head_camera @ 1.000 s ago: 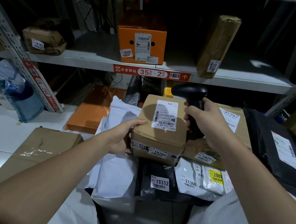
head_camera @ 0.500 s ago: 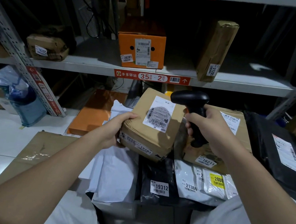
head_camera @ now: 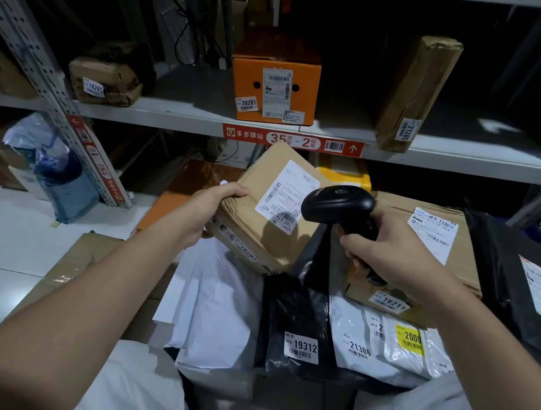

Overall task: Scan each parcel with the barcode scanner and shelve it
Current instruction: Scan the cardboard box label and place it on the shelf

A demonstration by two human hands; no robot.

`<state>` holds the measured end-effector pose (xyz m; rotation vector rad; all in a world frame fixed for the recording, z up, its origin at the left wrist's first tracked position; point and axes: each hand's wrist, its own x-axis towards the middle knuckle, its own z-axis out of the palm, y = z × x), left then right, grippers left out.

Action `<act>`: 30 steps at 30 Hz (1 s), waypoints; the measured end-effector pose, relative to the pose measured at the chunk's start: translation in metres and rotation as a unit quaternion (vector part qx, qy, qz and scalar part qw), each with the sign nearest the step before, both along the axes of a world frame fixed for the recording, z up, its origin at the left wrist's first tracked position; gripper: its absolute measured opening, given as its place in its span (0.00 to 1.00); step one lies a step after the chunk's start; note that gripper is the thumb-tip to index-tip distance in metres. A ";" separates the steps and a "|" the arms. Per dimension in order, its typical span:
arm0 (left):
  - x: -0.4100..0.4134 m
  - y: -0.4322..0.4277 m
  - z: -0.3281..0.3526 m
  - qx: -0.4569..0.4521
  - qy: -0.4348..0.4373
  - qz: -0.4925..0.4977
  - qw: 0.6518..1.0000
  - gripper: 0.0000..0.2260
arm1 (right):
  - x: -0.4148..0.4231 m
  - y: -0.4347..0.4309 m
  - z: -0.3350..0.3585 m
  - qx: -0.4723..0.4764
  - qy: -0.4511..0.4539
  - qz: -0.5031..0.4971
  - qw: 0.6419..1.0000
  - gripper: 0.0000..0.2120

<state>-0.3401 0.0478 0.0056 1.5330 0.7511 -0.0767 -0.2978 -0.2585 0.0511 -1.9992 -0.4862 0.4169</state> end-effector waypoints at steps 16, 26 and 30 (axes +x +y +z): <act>-0.004 -0.006 -0.002 0.024 0.012 -0.013 1.000 0.21 | 0.000 0.000 -0.001 -0.023 -0.001 0.000 1.000 0.07; -0.003 -0.006 -0.003 0.028 0.014 -0.017 0.999 0.21 | -0.003 0.001 0.000 -0.036 -0.006 0.010 0.999 0.07; -0.002 -0.006 -0.005 0.025 0.012 -0.016 1.000 0.25 | -0.003 0.001 0.001 -0.042 -0.014 0.011 0.999 0.06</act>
